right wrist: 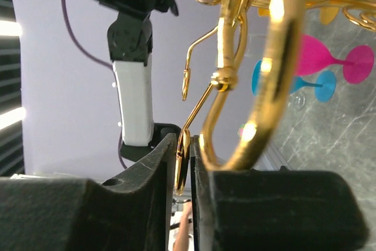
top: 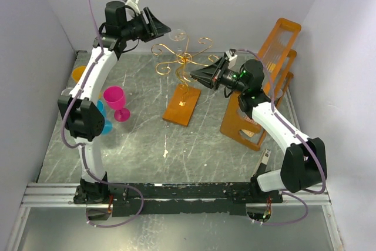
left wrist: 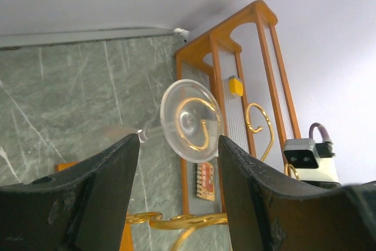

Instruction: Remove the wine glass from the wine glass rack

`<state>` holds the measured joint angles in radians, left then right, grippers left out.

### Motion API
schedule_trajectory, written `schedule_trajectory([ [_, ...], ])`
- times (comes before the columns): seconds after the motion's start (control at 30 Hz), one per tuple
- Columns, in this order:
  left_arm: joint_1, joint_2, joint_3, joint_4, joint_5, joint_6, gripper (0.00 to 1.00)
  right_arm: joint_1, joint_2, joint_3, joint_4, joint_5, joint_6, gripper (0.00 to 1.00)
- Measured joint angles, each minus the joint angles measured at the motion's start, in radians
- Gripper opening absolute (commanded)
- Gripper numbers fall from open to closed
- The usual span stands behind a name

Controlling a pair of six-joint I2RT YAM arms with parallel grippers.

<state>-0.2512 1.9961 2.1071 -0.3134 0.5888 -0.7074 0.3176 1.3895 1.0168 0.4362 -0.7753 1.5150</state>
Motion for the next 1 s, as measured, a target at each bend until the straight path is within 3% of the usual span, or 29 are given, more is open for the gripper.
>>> schedule_trajectory([
  [0.23, -0.023, 0.082, 0.011, 0.058, 0.061, -0.059, 0.65, -0.017, -0.015, 0.0, -0.013, -0.017, -0.061, 0.25],
  [0.6, -0.052, 0.129, 0.08, 0.063, 0.069, -0.099, 0.51, -0.034, -0.034, 0.002, -0.039, -0.021, -0.109, 0.29],
  [1.0, -0.055, 0.166, 0.128, 0.028, 0.06, -0.11, 0.27, -0.049, -0.056, 0.032, -0.122, -0.005, -0.187, 0.44],
])
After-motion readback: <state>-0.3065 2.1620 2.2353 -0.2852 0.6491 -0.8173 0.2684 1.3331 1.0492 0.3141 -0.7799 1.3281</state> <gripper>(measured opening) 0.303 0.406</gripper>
